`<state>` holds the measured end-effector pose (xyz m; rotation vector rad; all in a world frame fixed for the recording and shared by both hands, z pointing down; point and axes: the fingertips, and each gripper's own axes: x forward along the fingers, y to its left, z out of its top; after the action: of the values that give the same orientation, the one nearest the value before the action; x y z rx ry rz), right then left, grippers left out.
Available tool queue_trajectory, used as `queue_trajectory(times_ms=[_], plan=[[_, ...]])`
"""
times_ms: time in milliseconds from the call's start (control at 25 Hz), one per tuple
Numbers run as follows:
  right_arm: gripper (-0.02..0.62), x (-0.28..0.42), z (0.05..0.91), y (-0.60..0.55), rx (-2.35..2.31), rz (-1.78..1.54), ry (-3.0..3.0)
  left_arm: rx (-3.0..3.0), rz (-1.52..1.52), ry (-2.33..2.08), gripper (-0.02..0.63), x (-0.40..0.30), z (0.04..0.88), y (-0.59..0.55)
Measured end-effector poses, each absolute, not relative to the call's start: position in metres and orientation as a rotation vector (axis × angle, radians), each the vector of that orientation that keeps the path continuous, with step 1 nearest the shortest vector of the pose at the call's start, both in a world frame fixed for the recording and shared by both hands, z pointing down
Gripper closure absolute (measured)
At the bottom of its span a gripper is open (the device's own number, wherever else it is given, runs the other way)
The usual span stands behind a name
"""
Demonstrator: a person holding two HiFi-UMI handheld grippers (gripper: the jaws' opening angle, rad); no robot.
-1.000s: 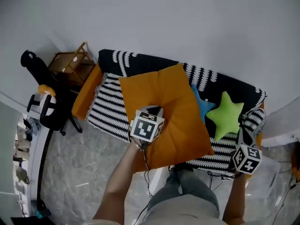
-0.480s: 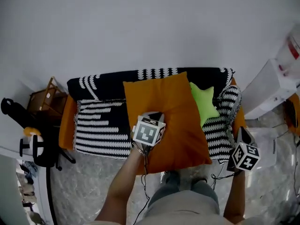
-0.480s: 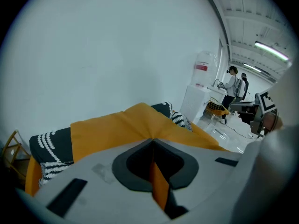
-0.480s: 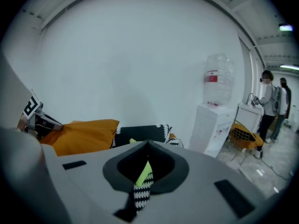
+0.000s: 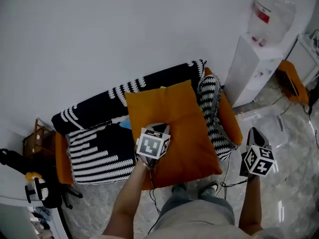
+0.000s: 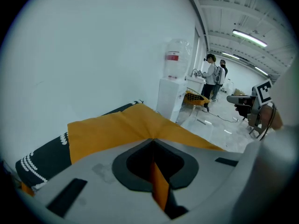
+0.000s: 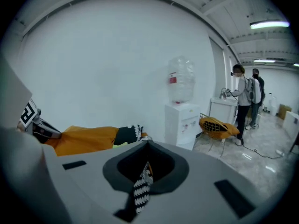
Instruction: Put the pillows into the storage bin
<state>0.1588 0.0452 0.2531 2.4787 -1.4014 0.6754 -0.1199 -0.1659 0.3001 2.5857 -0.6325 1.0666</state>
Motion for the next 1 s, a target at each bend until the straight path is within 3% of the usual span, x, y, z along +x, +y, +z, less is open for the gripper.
queue_trajectory(times_ms=[560,1000], plan=[[0.594,0.318,0.258,0.272,2.694,0.755,-1.089,2.734,1.137,-0.242,0.594,0.100,0.301,-0.004],[0.594,0.374,0.275,0.407,2.938,0.858,-0.714,2.858,1.274,0.268,0.594,0.261,0.300,0.086]])
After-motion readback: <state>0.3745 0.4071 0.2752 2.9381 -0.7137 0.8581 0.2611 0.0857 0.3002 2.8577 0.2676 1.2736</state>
